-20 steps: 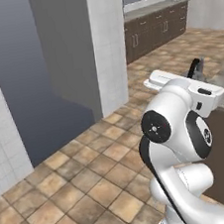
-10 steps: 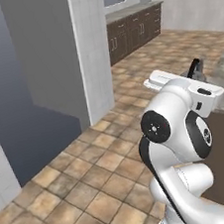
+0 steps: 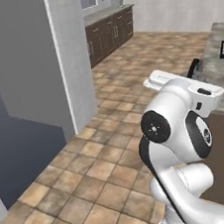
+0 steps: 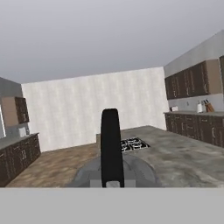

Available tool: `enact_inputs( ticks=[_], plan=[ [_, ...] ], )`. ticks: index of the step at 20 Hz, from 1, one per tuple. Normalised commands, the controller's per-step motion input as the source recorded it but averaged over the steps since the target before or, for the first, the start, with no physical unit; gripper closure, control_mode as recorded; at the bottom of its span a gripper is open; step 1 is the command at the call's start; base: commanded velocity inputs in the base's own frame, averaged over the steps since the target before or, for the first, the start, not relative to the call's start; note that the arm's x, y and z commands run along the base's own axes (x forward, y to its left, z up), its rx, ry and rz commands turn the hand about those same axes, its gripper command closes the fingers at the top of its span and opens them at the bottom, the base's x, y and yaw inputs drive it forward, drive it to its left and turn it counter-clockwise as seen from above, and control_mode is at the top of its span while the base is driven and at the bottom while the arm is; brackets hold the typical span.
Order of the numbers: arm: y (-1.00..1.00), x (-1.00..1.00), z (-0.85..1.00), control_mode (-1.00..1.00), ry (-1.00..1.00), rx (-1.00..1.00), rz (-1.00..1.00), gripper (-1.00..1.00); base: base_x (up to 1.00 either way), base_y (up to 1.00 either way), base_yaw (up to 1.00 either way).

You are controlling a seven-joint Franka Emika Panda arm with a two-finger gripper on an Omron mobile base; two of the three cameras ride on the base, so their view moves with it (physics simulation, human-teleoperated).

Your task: Pick the kettle from the cabinet and place it on a stove burner. Then pick the pot from the counter and place it on another stove burner. Finally, turn both burners on.

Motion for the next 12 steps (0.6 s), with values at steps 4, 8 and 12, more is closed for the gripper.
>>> enact_inputs(
  ticks=[4,8,12],
  plan=[
    [0.0,0.0,0.0,1.0,0.0,0.0,0.0,1.0,0.48,0.14,-0.3],
    [0.0,0.0,0.0,1.0,0.0,0.0,0.0,1.0,0.47,0.26,-0.32],
    [0.0,0.0,0.0,1.0,0.0,0.0,0.0,1.0,0.58,0.73,-0.36]
  ],
)
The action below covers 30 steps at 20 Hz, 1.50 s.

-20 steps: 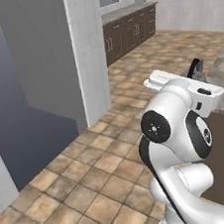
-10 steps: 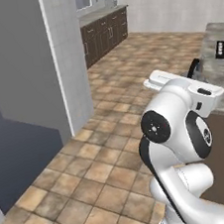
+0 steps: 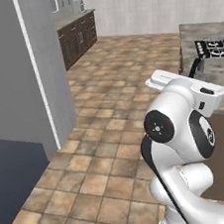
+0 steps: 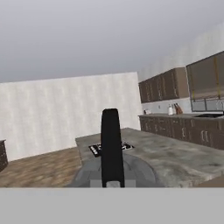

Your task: Pick the kettle from the cabinet and place it on a stove burner. Then pick the pot from the counter and place it on another stove burner. Finally, turn both burners on.

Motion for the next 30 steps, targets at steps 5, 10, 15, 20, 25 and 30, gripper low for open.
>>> enact_inputs(
  ticks=[5,10,15,20,25,30],
  plan=[
    [0.0,0.0,0.0,1.0,0.0,0.0,0.0,1.0,0.54,0.56,-0.32],
    [0.0,0.0,0.0,1.0,0.0,0.0,0.0,1.0,0.65,0.47,-0.31],
    [0.0,0.0,0.0,1.0,0.0,0.0,0.0,1.0,0.64,0.37,-0.31],
    [0.0,0.0,0.0,1.0,0.0,0.0,0.0,1.0,0.64,0.31,-0.3],
    [0.0,0.0,0.0,1.0,0.0,0.0,0.0,1.0,0.64,0.33,-0.3],
    [0.0,0.0,0.0,1.0,0.0,0.0,0.0,1.0,0.64,0.39,-0.31]
  ],
)
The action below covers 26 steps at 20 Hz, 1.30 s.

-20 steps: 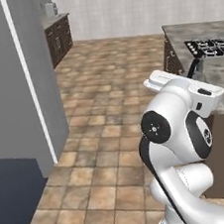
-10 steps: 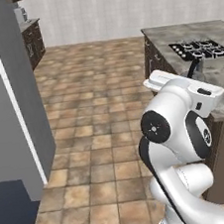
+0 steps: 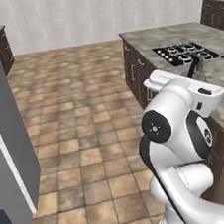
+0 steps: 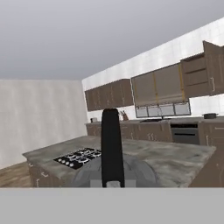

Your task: Pick the kettle from the cabinet and place it on a stove burner. Then pick the pot from the counter and place it on another stove burner. Finally, turn both burners on.

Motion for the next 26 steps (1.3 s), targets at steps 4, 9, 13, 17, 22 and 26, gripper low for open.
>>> enact_inputs(
  ticks=[4,9,13,17,22,26],
  plan=[
    [0.0,0.0,0.0,1.0,0.0,0.0,0.0,1.0,0.6,0.45,-0.33],
    [0.0,0.0,0.0,1.0,0.0,0.0,0.0,1.0,0.58,0.38,-0.32],
    [0.0,0.0,0.0,1.0,0.0,0.0,0.0,1.0,0.57,0.45,-0.33],
    [0.0,0.0,0.0,1.0,0.0,0.0,0.0,1.0,0.5,0.55,-0.33],
    [0.0,0.0,0.0,1.0,0.0,0.0,0.0,1.0,0.55,0.51,-0.32],
    [0.0,0.0,0.0,1.0,0.0,0.0,0.0,1.0,0.57,0.59,-0.32]
  ],
)
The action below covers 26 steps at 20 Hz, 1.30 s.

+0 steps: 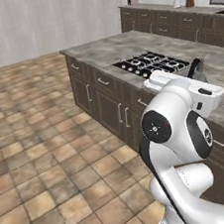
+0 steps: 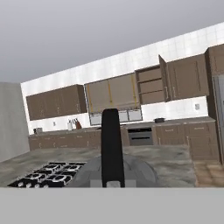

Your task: Pick the kettle from the cabinet and place it on a stove burner. Then pick the pot from the counter and place it on another stove burner. Finally, turn both burners on.

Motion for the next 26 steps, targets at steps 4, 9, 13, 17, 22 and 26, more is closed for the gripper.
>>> enact_inputs(
  ticks=[4,9,13,17,22,26],
  plan=[
    [0.0,0.0,0.0,1.0,0.0,0.0,0.0,1.0,0.56,0.6,-0.32],
    [0.0,0.0,0.0,1.0,0.0,0.0,0.0,1.0,0.55,0.57,-0.32],
    [0.0,0.0,0.0,1.0,0.0,0.0,0.0,1.0,0.58,0.56,-0.32],
    [0.0,0.0,0.0,1.0,0.0,0.0,0.0,1.0,0.58,0.53,-0.31],
    [0.0,0.0,0.0,1.0,0.0,0.0,0.0,1.0,0.6,0.53,-0.32],
    [0.0,0.0,0.0,1.0,0.0,0.0,0.0,1.0,0.6,0.51,-0.31]
  ],
)
